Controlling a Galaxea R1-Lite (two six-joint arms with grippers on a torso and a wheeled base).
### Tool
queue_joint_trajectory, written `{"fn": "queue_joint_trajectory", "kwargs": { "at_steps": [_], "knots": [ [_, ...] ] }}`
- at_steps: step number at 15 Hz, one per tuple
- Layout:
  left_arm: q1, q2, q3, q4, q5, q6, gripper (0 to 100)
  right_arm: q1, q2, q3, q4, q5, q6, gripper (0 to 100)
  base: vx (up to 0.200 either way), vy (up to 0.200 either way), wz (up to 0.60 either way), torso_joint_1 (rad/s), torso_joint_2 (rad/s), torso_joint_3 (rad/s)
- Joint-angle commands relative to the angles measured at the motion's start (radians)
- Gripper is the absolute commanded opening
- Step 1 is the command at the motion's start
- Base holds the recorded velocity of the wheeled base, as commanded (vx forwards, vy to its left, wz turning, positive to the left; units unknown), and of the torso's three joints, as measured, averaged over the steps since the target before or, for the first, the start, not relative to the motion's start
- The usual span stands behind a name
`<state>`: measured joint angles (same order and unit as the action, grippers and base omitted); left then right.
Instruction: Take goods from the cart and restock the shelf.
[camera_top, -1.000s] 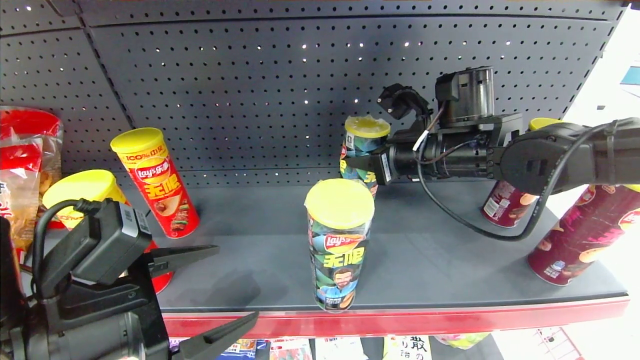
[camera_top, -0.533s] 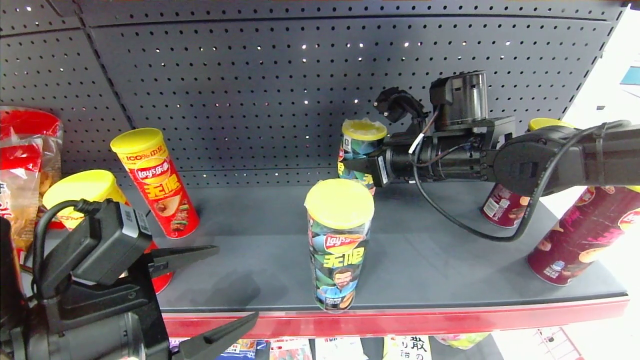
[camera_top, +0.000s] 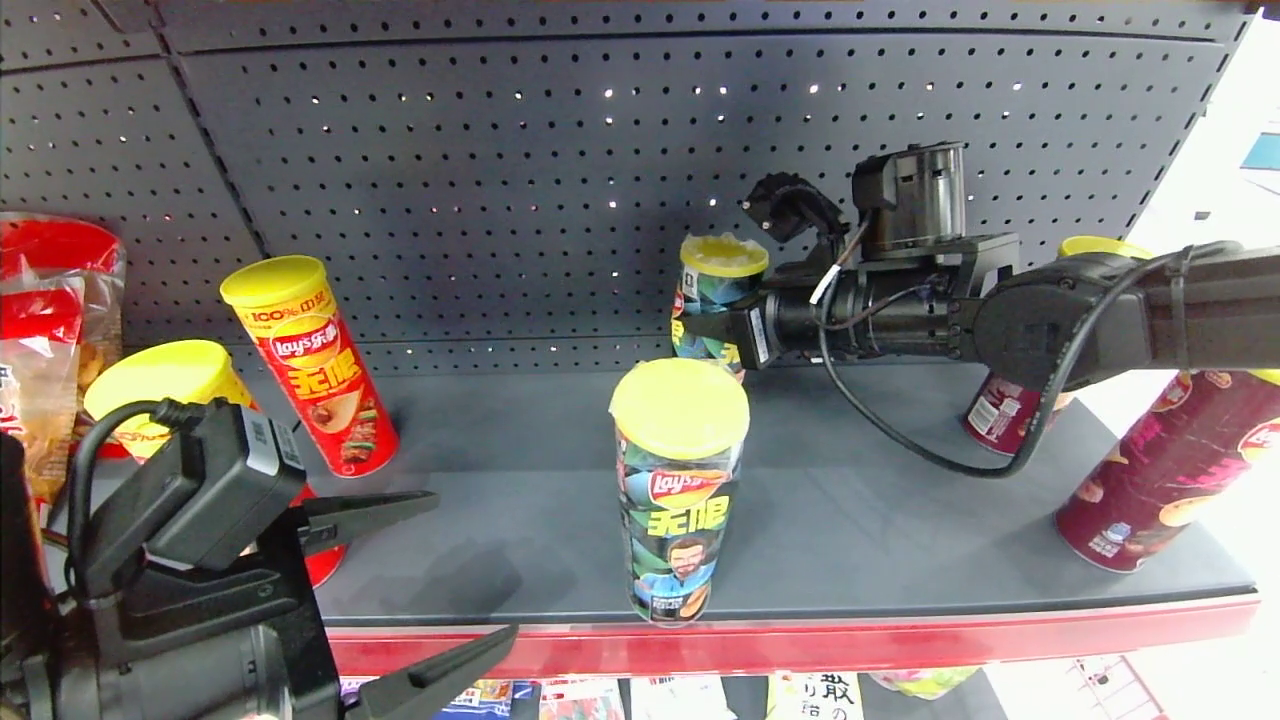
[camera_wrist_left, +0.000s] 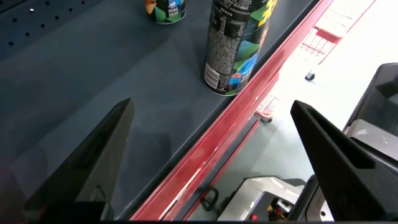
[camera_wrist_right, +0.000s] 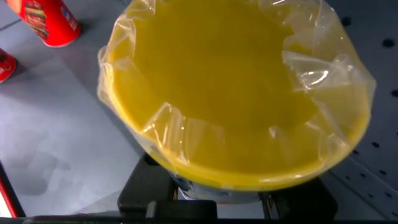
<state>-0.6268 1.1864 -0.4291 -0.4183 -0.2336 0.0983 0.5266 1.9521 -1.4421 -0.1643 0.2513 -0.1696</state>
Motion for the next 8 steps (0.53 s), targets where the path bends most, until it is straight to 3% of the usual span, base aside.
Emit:
{"fn": "queue_joint_trajectory", "kwargs": {
  "at_steps": [1, 4, 5, 8],
  "knots": [
    [-0.001, 0.004, 0.001, 0.0, 0.0, 0.0, 100, 0.006, -0.002, 0.005, 0.0, 0.0, -0.001, 0, 0.0, 0.0, 0.0, 0.0, 0.0, 0.0],
    [0.001, 0.004, 0.001, 0.0, -0.001, -0.003, 100, 0.012, -0.004, 0.014, 0.0, -0.001, -0.001, 0, 0.0, 0.0, 0.0, 0.0, 0.0, 0.0],
    [-0.001, 0.004, 0.001, 0.0, 0.0, -0.012, 100, 0.012, -0.01, 0.025, -0.001, -0.001, -0.001, 100, 0.0, 0.0, 0.0, 0.0, 0.0, 0.0],
    [-0.001, 0.004, 0.003, 0.0, 0.0, -0.012, 100, 0.01, -0.036, 0.068, -0.015, -0.006, 0.001, 100, 0.0, 0.0, 0.0, 0.0, 0.0, 0.0]
  ]
}}
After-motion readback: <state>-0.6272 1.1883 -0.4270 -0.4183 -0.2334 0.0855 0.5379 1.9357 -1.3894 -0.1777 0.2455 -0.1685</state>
